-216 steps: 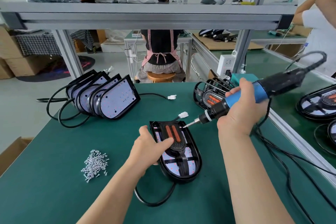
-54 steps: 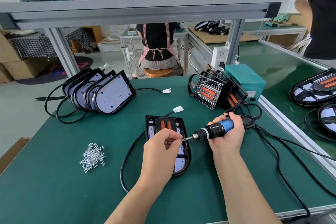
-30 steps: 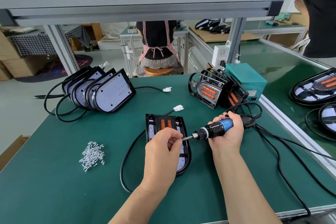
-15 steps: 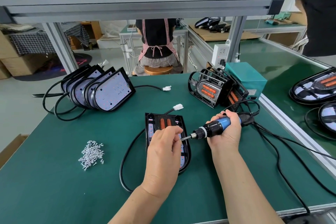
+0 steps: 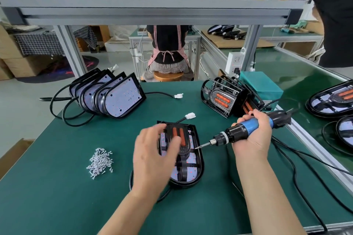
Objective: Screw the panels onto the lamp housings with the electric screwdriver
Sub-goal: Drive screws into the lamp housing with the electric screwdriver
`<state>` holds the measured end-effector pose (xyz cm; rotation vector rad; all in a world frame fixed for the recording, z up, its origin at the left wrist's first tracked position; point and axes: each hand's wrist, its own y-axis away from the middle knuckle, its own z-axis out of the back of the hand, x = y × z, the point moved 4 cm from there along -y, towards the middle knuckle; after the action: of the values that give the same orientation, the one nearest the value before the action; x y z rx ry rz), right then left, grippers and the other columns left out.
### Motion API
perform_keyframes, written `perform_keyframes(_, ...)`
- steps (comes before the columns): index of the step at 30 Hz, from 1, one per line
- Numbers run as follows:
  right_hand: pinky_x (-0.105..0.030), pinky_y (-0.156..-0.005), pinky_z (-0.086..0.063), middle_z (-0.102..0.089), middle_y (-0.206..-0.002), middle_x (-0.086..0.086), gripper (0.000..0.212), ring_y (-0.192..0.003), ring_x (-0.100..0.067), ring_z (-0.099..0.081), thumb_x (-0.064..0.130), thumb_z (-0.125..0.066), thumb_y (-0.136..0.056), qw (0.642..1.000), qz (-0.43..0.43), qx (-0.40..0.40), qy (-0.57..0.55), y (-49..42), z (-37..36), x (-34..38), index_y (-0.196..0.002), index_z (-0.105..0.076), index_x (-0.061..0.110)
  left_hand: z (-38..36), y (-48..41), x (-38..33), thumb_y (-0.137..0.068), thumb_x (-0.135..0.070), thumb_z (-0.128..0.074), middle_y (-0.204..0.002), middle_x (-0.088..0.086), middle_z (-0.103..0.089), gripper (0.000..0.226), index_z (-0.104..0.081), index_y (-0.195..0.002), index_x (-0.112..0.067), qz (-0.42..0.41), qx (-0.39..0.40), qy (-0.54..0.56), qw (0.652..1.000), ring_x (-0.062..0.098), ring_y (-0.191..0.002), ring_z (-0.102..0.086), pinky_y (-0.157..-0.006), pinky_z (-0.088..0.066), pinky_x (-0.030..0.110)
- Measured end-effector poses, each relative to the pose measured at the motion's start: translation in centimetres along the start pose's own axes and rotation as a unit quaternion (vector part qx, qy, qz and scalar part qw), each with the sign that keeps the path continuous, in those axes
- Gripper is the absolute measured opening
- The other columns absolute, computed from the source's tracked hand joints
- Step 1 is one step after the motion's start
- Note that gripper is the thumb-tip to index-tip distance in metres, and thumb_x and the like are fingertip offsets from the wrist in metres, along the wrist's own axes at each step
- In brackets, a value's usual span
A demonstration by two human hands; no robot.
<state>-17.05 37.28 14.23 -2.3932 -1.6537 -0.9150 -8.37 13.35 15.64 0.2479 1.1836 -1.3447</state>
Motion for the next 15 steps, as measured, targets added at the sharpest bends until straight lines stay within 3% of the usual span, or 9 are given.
perform_keyframes(2,-0.023,-0.057,-0.046,-0.056,-0.064,0.005,0.013,-0.056,-0.011,-0.055,0.016,-0.066,-0.089,0.999,0.037,0.018,0.029,0.5,-0.9,0.8,-0.089,-0.054,0.019,0.4,-1.3,2.5,-0.086,-0.051,-0.064,-0.103,-0.010,-0.054,0.046,-0.056,-0.124,-0.027,0.139,0.027,0.004,0.990,0.002,-0.094,-0.055,-0.086,-0.045,0.033)
perform_keyframes(4,-0.022,-0.056,-0.049,-0.055,-0.062,0.004,0.015,-0.055,-0.011,-0.055,0.014,-0.068,-0.088,0.993,0.082,0.050,0.065,1.4,-2.1,1.5,-0.091,-0.054,0.018,-0.3,-1.7,4.1,-0.085,-0.057,-0.064,-0.096,-0.006,-0.059,0.061,-0.050,-0.134,-0.025,0.223,0.103,0.004,0.969,-0.003,-0.089,-0.054,-0.081,-0.041,0.032)
perform_keyframes(6,-0.022,-0.054,-0.048,-0.055,-0.061,0.002,0.014,-0.053,-0.012,-0.053,0.010,-0.068,-0.084,0.982,0.127,0.097,0.103,2.5,-3.9,2.0,-0.087,-0.055,0.017,-1.2,-1.7,4.9,-0.083,-0.058,-0.069,-0.097,-0.004,-0.063,0.072,-0.042,-0.142,-0.027,0.246,0.164,0.023,0.955,0.004,-0.092,-0.059,-0.082,-0.043,0.031)
perform_keyframes(9,-0.021,-0.054,-0.045,-0.055,-0.059,-0.001,0.011,-0.051,-0.015,-0.051,0.009,-0.067,-0.079,0.951,0.179,0.175,0.180,4.3,-6.5,2.0,-0.078,-0.062,0.018,-1.9,-1.7,5.5,-0.069,-0.056,-0.074,-0.116,-0.002,-0.068,0.095,-0.031,-0.150,-0.031,0.273,0.210,0.103,0.933,0.015,-0.104,-0.066,-0.099,-0.049,0.037)
perform_keyframes(15,-0.022,-0.053,-0.044,-0.052,-0.056,-0.007,0.014,-0.048,-0.016,-0.048,0.011,-0.067,-0.075,0.908,0.193,0.236,0.287,6.0,-8.8,-0.2,-0.078,-0.054,0.007,-2.3,-1.5,5.9,-0.068,-0.049,-0.073,-0.107,-0.012,-0.075,0.079,-0.046,-0.140,-0.032,0.265,0.213,0.163,0.926,0.013,-0.102,-0.071,-0.101,-0.051,0.044)
